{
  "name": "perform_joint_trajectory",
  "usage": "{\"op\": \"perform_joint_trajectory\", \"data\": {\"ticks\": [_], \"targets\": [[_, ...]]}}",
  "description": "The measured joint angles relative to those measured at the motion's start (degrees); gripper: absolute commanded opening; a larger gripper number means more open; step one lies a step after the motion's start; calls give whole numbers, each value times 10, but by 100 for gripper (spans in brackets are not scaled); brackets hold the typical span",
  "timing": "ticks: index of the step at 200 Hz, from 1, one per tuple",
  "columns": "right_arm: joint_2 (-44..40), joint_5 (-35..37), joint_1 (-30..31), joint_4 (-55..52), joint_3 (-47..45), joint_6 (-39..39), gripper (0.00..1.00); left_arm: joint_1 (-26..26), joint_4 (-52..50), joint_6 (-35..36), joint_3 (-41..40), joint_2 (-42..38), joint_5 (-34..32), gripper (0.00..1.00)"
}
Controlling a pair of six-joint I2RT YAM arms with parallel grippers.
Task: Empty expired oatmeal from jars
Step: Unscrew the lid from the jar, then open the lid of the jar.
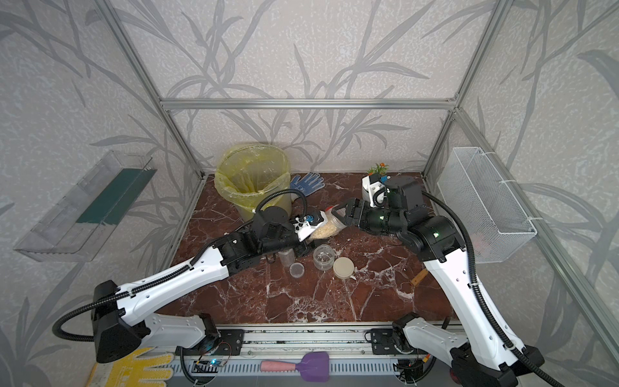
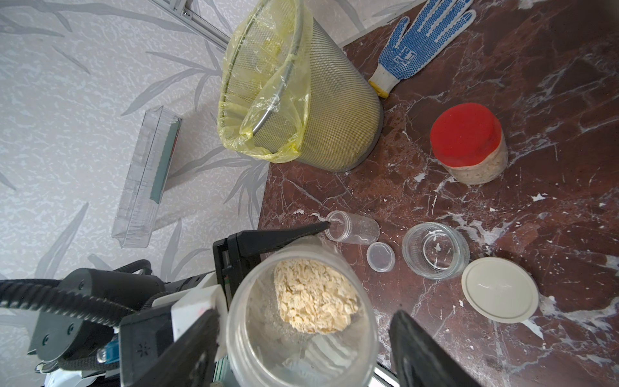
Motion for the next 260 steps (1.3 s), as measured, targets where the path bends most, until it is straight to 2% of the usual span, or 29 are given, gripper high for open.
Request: {"op": "perform_joint_trajectory", "data": {"ticks": [49, 110, 120, 128, 146, 162, 185, 260], "targets": [[13, -4, 3, 0, 0, -10, 77, 0, 0, 0, 0, 2, 0, 0], [18, -7, 5, -3, 1, -30, 61, 0, -6, 3, 0, 4, 0, 0], [19, -8, 5, -4, 1, -33, 54, 0, -9, 3, 0, 4, 0, 0], [19, -9, 5, -5, 1, -40, 41, 0, -10, 3, 0, 4, 1, 0], [20, -21, 5, -5, 1, -62, 21, 0, -12, 2, 0, 3, 7, 0], [23, -52, 1, -5, 2, -116, 10, 4, -17, -8, -2, -1, 27, 0], [41, -100, -1, -28, 18, -226, 0, 10, -8, -32, -31, -23, 60, 0], [47, -214, 3, -102, 25, -590, 0, 15, 44, -81, -120, -89, 146, 0]]}}
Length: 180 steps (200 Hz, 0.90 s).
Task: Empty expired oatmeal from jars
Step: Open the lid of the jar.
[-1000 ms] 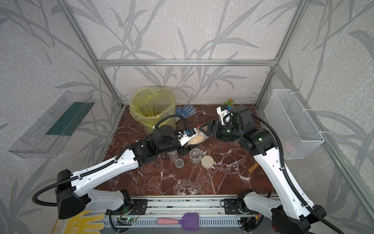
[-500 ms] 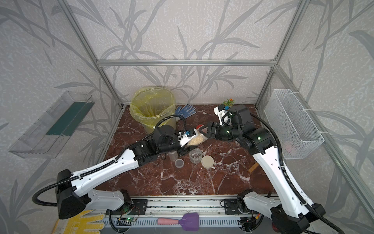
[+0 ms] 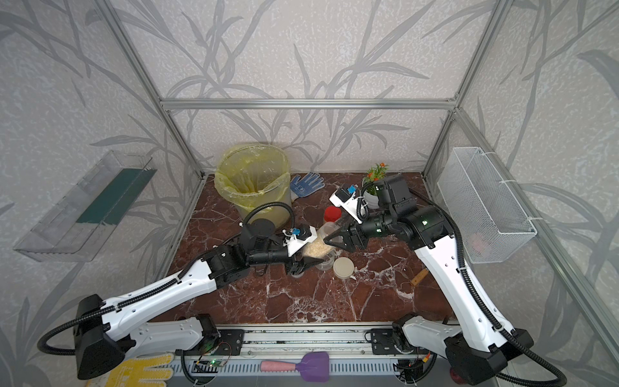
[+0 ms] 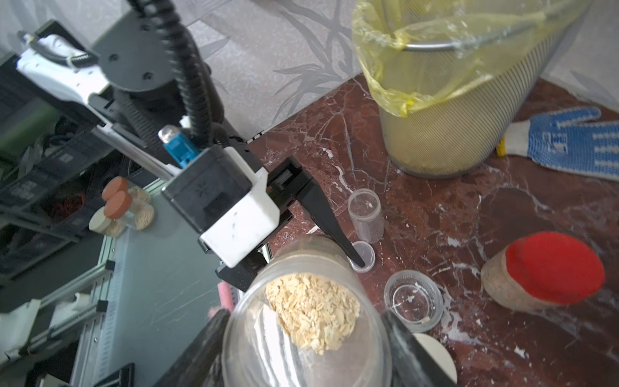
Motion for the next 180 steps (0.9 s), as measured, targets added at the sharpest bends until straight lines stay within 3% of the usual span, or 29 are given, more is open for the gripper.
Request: {"op": "perform_joint_trajectory", "data": {"ticks": [64, 131, 162, 180], "targets": [[68, -6, 4, -118, 94, -226, 0, 5, 23, -6, -21, -16, 14, 0], [83, 12, 5, -173, 121, -347, 0, 6, 22, 4, -23, -16, 22, 0], [80, 10, 7, -169, 118, -366, 0, 6, 21, 5, -23, -16, 26, 0], [68, 4, 8, -151, 99, -368, 24, 7, 20, 7, -23, -15, 30, 0]]}}
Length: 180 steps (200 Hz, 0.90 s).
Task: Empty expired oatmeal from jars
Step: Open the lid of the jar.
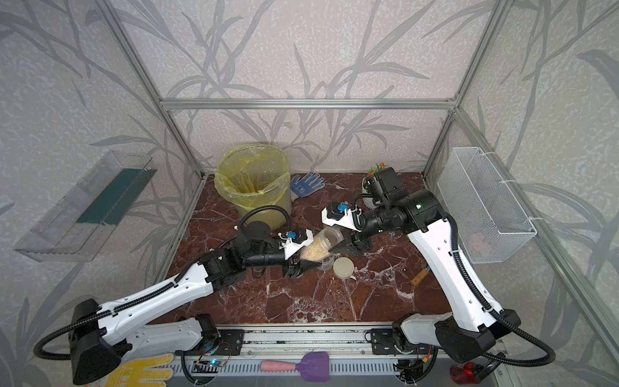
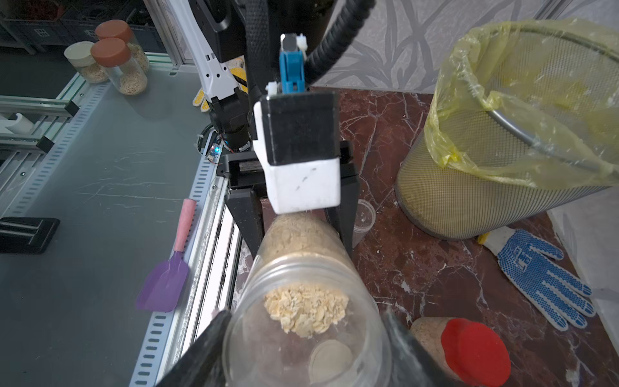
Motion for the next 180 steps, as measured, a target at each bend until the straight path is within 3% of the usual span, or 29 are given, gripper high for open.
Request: {"op": "perform_joint_trajectory", "data": {"ticks": [11, 23, 54, 101, 180], "targets": [[-10, -4, 0, 13, -14, 3, 38, 0, -3, 1, 2, 0, 3, 0], [-22, -8, 0, 29, -31, 5, 46, 1, -7, 1, 2, 0, 6, 0], [-46, -9, 0, 58, -61, 10, 54, 1, -24, 4, 11, 0, 12, 0], [-60, -8, -1, 78, -86, 17, 54, 2, -55, 13, 23, 0, 12, 0], [-86, -9, -5, 124, -114, 26, 46, 3, -49, 22, 23, 0, 10, 0]]}}
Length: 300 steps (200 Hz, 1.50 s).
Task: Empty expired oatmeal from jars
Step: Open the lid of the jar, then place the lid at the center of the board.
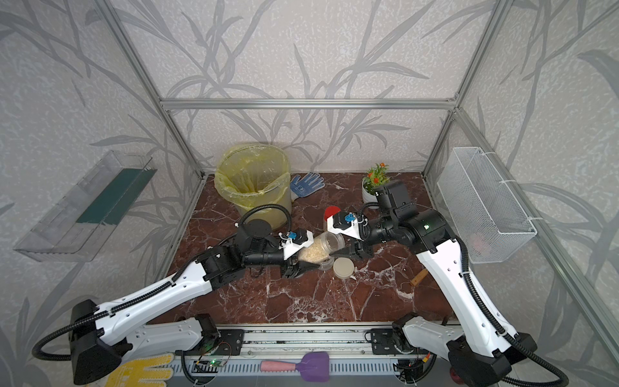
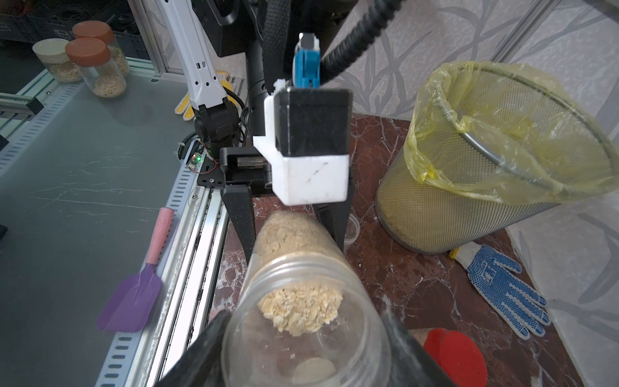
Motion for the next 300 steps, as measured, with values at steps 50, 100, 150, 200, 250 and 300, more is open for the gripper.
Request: {"op": "perform_joint_trajectory", "data": {"ticks": [50, 100, 150, 200, 250, 300], "targets": [[6, -36, -7, -2, 2, -3, 34, 2, 7, -10, 0, 0, 10, 0], [21, -87, -39, -27, 7, 2, 8, 6, 11, -16, 0, 1, 15, 0], [7, -172, -80, -40, -9, 42, 10, 43, 19, -27, -3, 2, 14, 0], [-13, -187, -78, -34, -21, 78, 10, 53, 19, -41, -6, 0, -8, 0], [-43, -175, -78, 24, -93, 129, 11, 53, 20, -71, -44, -52, -52, 0], [-73, -101, -40, 100, -188, 235, 14, 53, 11, -119, -115, -153, -146, 0]]}}
